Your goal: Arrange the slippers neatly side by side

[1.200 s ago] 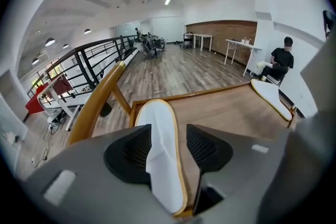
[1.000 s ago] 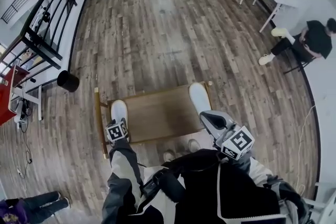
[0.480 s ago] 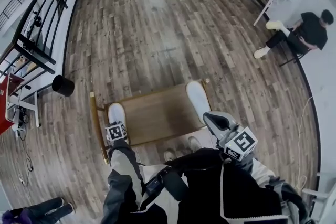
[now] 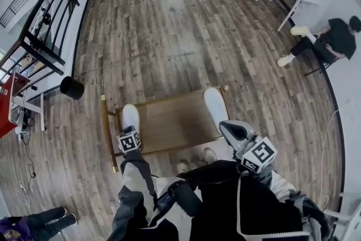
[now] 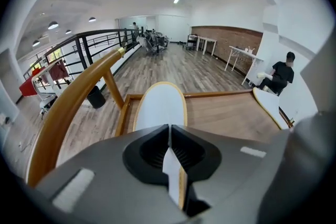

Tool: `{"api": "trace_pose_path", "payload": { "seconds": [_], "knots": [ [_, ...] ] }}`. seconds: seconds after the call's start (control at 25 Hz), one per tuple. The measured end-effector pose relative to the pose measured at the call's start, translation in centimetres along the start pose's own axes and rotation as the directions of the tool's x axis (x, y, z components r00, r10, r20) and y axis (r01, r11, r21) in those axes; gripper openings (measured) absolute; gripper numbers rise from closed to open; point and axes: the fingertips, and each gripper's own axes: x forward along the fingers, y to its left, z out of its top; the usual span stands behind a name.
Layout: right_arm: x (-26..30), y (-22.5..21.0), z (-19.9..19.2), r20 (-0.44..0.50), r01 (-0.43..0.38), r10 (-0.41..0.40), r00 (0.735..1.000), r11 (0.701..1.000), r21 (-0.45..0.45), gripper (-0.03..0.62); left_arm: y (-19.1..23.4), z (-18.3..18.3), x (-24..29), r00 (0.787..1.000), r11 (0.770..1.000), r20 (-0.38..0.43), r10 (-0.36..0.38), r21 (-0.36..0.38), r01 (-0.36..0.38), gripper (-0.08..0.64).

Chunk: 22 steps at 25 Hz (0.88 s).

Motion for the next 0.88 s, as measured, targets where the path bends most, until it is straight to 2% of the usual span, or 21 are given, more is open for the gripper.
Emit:
{"api": "trace_pose_path", "payload": {
  "seconds": [0.08, 0.2, 0.32, 0.4, 0.52, 0.68, 0.8, 0.88],
  "knots": [
    [0.1, 0.1, 0.0, 0.004, -0.013, 0.013, 1.0, 1.0, 0.005, 0.005, -1.6, 1.4, -1.3, 0.997, 0.999, 0.07, -0.024, -0.025, 0.025, 0.029],
    [0.3, 0.1, 0.0, 0.014, -0.035, 0.035, 0.999, 0.999, 0.019, 0.005, -5.1, 3.6, -3.2, 0.982, 0.995, 0.172, -0.083, -0.037, 0.09, 0.029],
    [0.4, 0.3, 0.2, 0.022, -0.061, 0.06, 0.998, 0.998, 0.017, 0.005, -8.8, 5.6, -5.5, 0.954, 0.987, 0.258, -0.15, -0.019, 0.161, 0.029],
    [0.4, 0.4, 0.2, 0.027, -0.075, 0.075, 0.997, 0.997, 0.016, 0.005, -11.4, 6.9, -7.4, 0.928, 0.978, 0.317, -0.195, -0.003, 0.206, 0.029],
    [0.2, 0.1, 0.2, 0.037, -0.087, 0.087, 0.996, 0.996, 0.018, 0.005, -15.8, 8.4, -10.7, 0.878, 0.959, 0.393, -0.273, 0.039, 0.281, 0.029],
    [0.0, -0.4, 0.4, 0.047, -0.096, 0.095, 0.994, 0.995, 0.019, 0.005, -20.7, 10.0, -15.3, 0.796, 0.925, 0.485, -0.362, 0.08, 0.372, 0.029],
    [-0.1, -0.4, 0.6, 0.055, -0.109, 0.108, 0.993, 0.994, 0.015, 0.005, -23.2, 11.3, -19.1, 0.727, 0.904, 0.548, -0.414, 0.152, 0.399, 0.029],
    [-0.3, -0.4, 0.6, 0.058, -0.116, 0.115, 0.992, 0.993, 0.012, 0.004, -24.6, 11.6, -21.5, 0.695, 0.894, 0.567, -0.443, 0.225, 0.386, 0.029]
  ]
}}
